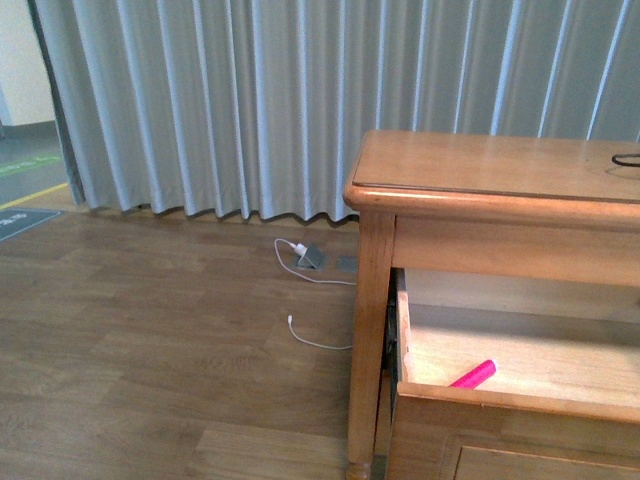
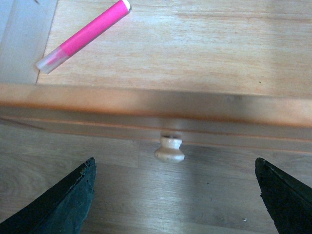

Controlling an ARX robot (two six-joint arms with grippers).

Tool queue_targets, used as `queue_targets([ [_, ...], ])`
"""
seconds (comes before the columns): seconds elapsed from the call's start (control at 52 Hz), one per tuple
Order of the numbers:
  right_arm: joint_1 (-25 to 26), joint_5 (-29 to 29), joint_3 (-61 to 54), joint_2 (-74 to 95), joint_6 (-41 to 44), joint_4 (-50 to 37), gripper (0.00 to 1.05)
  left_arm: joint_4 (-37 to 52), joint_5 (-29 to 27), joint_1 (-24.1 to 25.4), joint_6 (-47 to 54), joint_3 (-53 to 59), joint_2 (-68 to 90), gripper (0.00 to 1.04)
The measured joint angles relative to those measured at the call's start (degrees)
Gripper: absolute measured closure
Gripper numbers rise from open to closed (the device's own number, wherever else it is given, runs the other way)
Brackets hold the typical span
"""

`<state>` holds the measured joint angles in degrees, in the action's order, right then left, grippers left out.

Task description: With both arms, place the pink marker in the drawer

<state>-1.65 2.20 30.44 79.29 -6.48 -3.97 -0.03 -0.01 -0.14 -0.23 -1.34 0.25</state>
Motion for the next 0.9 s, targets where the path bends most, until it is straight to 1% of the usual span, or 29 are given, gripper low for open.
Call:
queue_targets([
  [0.25,0.09,-2.25,3.63,10.47,-2.27,-9.92,0.08,0.00,0.00,0.00,0.00,0.00,-0.02,0.06],
  [0.307,0.28,-2.80,5.18,13.70,-2.58,-13.97,0.08,0.00,0.00,0.00,0.00,0.00,-0.02,0.06],
  [0.634,0.07,-5.14,12.13,26.67,-1.92,-29.31,0.08,0.00,0.00,0.00,0.00,0.00,-0.02,0.06],
  [0.749,-0.26,-5.84,14.97,30.47,-1.27,-32.96,0.08,0.00,0.00,0.00,0.00,0.00,-0.02,0.06],
  [0.903,-0.24,-6.27,19.23,34.80,-1.51,-35.45,0.08,0.00,0.00,0.00,-0.02,0.00,0.00,0.06],
])
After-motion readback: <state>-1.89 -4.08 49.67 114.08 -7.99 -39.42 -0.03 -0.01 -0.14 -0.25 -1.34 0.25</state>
